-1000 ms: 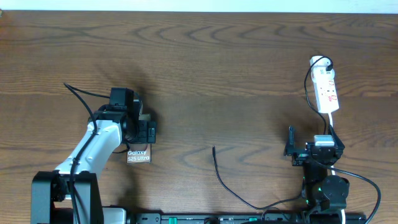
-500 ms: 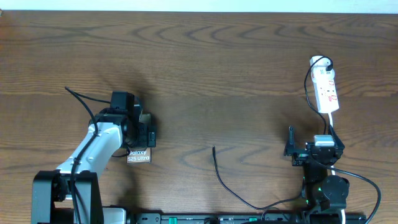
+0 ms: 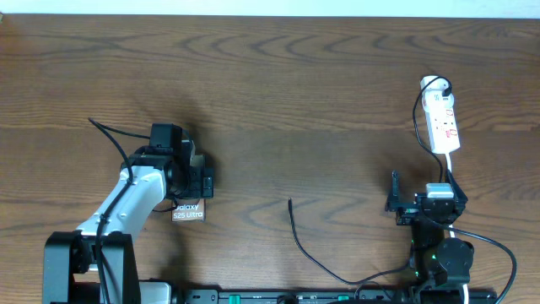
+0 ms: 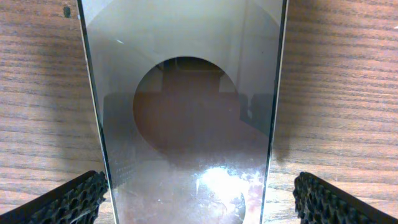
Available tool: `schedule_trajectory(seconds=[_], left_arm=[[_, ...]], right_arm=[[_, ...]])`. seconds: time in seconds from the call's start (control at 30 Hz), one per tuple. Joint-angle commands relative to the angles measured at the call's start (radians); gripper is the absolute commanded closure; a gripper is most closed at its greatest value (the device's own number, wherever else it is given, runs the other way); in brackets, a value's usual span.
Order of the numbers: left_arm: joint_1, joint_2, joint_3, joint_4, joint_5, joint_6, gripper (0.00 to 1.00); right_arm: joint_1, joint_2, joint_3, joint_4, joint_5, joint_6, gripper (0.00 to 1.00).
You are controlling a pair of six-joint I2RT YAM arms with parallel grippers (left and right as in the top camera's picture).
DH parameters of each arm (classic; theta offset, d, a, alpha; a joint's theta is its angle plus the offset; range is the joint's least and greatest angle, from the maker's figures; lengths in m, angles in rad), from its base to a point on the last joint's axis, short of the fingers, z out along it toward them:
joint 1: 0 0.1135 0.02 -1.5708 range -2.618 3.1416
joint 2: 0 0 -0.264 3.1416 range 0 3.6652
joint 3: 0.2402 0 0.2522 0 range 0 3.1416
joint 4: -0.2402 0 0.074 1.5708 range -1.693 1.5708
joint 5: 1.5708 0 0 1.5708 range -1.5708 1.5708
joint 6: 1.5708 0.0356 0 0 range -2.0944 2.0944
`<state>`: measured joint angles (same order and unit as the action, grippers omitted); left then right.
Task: Plug charger to phone and switch on socket
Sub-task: 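Lower the left gripper and close it on the phone's sides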
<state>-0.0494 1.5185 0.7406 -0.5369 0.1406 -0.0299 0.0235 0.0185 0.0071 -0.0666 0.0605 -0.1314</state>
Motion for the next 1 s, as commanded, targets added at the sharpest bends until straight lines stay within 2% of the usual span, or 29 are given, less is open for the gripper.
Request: schedule_trajectory(seconds=[0.0,0.63,0.97], left_arm=[[-0.002,-0.002,-0.006,0.000,0.005,-0.013,0.02],[-0.002,0.083,-0.006,0.008,-0.003,-0.012,0.02],[-0.002,0.083,-0.006,-0.008,-0.063,0.000,0.01]], right_arm=[[-0.004,0.000,-0.002,-0.004,0.008,0.014,0.01],[-0.004,0.000,-0.002,-0.003,0.008,0.014,0.01],[-0.004,0.000,-0.002,-0.003,0.008,0.014,0.01]])
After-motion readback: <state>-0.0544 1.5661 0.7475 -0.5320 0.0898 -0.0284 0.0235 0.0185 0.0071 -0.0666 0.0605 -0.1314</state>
